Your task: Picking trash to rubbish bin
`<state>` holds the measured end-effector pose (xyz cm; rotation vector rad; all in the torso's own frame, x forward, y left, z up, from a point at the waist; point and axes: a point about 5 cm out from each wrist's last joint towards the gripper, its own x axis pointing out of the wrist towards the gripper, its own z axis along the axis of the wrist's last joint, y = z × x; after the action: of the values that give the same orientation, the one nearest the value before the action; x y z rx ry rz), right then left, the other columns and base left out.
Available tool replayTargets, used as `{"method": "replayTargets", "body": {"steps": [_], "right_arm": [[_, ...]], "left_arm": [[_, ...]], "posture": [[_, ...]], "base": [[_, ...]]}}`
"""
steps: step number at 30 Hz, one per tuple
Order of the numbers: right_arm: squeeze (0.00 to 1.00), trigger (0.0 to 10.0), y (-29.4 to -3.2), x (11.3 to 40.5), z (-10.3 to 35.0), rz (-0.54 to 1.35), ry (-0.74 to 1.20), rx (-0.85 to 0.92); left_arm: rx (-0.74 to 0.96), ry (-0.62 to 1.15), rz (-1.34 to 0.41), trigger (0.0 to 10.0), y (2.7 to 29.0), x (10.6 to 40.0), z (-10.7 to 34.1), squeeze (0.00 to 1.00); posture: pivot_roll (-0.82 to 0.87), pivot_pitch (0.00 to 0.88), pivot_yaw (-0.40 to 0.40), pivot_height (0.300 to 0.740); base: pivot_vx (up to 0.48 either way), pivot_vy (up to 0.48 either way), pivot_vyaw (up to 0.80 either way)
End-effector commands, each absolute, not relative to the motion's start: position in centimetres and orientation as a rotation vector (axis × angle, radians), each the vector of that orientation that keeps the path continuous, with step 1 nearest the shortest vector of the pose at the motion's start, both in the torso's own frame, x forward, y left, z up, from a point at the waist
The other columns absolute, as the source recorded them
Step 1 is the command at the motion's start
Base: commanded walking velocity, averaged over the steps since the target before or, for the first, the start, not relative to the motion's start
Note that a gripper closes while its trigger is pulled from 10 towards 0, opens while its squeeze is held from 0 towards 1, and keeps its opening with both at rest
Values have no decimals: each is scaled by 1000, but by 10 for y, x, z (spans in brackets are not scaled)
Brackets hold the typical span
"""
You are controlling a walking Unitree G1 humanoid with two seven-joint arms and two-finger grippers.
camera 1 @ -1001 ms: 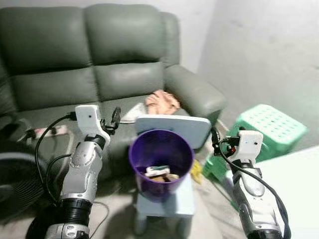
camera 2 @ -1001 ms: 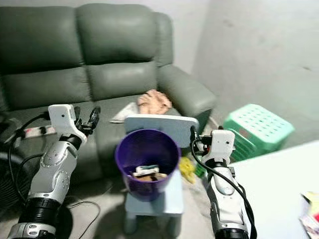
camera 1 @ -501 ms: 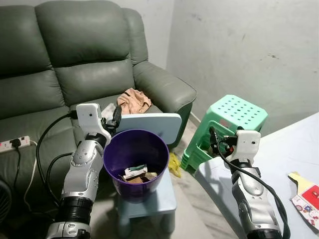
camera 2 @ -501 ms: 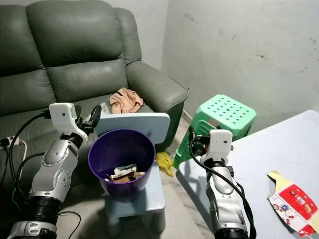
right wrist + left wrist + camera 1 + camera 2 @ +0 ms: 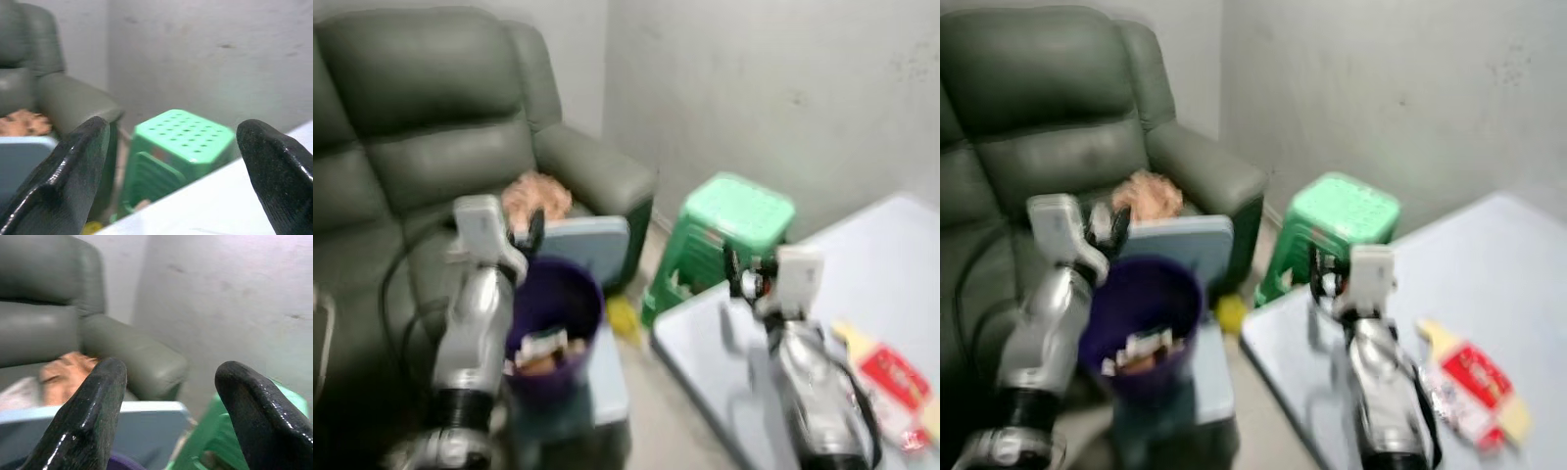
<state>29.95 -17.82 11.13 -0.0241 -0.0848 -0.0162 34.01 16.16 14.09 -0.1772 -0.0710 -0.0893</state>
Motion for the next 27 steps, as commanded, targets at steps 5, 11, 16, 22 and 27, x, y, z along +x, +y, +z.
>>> {"method": "replayTargets", "body": {"steps": [5,11,16,22,27], "right_arm": [[0,10000,-178,299,114,-16,-85,-34],[0,10000,-178,298,118,-12,-105,5],[0,10000,-180,297,118,-16,-100,-16],[0,10000,-180,297,118,-16,-96,-16],[0,10000,-180,296,117,-15,-95,-17]], "left_arm": [[-179,-90,-84,10000,161,341,146,0],[-182,-88,-84,10000,159,340,145,0],[-191,-89,-81,10000,159,340,145,0],[-217,-87,-87,10000,157,340,145,0],[-211,-89,-87,10000,157,340,145,0]], "posture": [[2,0,-67,740],[-2,0,-70,740],[-4,0,-72,740],[-7,0,-72,740],[-10,0,-73,740]], "base": [[0,0,-747],[0,0,-370],[0,0,0],[0,0,0],[0,0,0]]}}
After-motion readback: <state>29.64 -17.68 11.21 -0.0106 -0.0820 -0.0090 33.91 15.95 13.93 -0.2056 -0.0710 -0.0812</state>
